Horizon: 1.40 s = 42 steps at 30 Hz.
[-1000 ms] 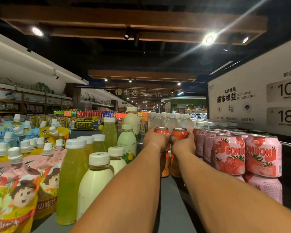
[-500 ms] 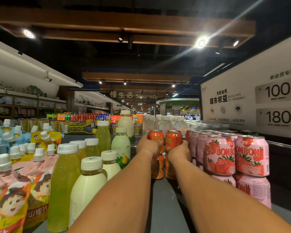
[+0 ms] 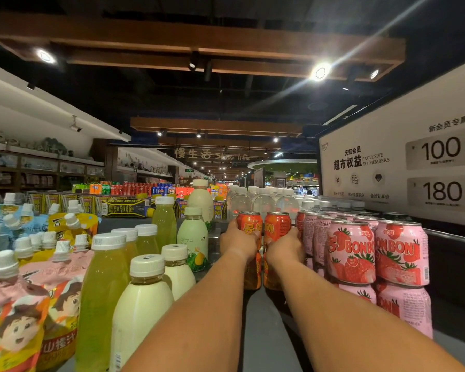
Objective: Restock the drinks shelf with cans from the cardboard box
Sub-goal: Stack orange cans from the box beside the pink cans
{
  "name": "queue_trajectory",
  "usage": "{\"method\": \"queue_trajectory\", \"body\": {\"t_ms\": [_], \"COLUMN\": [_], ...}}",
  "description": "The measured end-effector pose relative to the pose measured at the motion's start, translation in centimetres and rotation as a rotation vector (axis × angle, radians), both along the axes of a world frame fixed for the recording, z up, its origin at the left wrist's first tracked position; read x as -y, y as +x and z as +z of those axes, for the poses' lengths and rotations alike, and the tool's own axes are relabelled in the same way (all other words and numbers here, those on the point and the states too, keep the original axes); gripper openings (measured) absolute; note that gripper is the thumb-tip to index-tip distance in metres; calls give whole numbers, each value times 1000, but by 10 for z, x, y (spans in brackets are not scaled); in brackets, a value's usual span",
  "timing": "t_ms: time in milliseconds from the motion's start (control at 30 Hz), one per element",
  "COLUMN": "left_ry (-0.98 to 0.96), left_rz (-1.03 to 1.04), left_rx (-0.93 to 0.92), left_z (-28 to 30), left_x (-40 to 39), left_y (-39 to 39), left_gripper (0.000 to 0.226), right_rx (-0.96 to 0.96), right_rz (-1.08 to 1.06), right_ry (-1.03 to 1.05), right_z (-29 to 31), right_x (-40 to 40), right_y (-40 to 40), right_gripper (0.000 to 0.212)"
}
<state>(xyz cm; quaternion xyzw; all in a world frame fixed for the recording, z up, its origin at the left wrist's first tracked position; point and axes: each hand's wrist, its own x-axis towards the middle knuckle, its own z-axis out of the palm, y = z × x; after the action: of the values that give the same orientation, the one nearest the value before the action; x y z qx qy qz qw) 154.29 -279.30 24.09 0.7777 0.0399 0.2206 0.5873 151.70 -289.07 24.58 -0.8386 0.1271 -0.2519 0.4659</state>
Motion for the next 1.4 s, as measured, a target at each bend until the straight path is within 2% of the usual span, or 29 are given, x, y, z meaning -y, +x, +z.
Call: {"method": "queue_trajectory", "body": {"t_ms": [200, 367, 567, 833, 1033, 1333, 1400], "left_ry": [33, 19, 52, 61, 80, 131, 146], "left_rz": [21, 55, 59, 76, 84, 66, 53], "left_rx": [-1, -4, -20, -25, -45, -80, -103], "left_z": [-3, -4, -6, -7, -5, 1, 5], "left_x": [1, 1, 1, 2, 3, 0, -1], "left_y": [2, -3, -6, -6, -8, -9, -13], "left_gripper": [63, 45, 44, 41, 44, 45, 51], "right_rx": [22, 34, 29, 36, 5, -81, -95], "right_rz": [24, 43, 21, 34, 30, 39, 68], "right_ry": [58, 130, 73, 99, 65, -17, -72], "right_z": [-4, -7, -11, -11, -9, 15, 19], "right_x": [2, 3, 2, 3, 3, -5, -7], "right_y": [0, -3, -1, 0, -6, -31, -46], "right_gripper": [49, 37, 36, 35, 40, 76, 73]}}
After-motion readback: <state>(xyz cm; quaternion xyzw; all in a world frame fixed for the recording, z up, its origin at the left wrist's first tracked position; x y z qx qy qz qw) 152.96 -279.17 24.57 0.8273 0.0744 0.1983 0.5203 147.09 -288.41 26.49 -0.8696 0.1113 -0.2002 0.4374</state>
